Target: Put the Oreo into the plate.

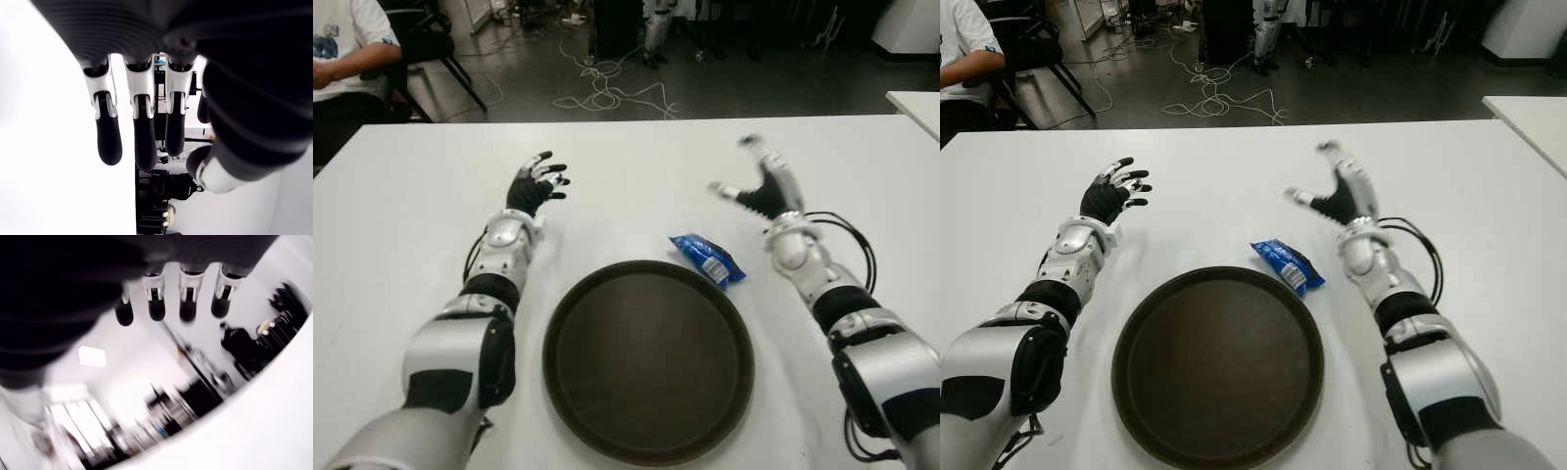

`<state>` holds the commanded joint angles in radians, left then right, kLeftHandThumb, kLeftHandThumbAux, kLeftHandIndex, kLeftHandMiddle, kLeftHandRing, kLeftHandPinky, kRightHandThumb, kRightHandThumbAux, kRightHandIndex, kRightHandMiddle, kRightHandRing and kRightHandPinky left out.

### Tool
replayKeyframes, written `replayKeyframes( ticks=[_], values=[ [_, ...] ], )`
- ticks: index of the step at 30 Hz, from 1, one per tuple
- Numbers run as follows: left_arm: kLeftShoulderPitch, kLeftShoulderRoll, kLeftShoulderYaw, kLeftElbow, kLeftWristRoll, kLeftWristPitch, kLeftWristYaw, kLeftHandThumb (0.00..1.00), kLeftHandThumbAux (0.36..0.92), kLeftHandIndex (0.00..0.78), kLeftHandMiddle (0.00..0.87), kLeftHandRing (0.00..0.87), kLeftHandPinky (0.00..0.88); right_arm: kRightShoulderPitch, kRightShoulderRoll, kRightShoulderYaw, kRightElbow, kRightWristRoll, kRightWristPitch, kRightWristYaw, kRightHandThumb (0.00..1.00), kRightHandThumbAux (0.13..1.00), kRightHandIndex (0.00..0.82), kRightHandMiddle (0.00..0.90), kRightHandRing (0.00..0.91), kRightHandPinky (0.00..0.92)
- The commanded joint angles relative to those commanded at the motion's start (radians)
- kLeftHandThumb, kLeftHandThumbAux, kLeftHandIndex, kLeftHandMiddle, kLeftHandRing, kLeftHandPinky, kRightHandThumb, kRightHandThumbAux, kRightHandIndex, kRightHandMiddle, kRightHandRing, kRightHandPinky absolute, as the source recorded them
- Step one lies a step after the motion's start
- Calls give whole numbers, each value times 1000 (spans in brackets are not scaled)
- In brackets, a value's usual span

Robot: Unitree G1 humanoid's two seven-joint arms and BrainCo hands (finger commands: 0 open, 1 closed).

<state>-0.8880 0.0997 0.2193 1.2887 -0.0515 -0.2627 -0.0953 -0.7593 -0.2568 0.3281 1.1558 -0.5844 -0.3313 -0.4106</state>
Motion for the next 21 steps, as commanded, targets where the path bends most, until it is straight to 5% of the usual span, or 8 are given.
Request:
replayKeyframes(
  ticks=[10, 21],
  values=[
    [2, 1, -2, 0, 1, -2, 0, 229, 796, 164, 290, 338, 415, 3, -12, 61, -59, -48, 125, 63, 35, 208, 0, 0, 0, 0],
    [4, 0, 2, -1, -4, -6, -4, 262, 767, 156, 293, 343, 429, 23, -26, 91, -145, -59, 200, 136, 74, 196, 0, 0, 0, 0]
  ],
)
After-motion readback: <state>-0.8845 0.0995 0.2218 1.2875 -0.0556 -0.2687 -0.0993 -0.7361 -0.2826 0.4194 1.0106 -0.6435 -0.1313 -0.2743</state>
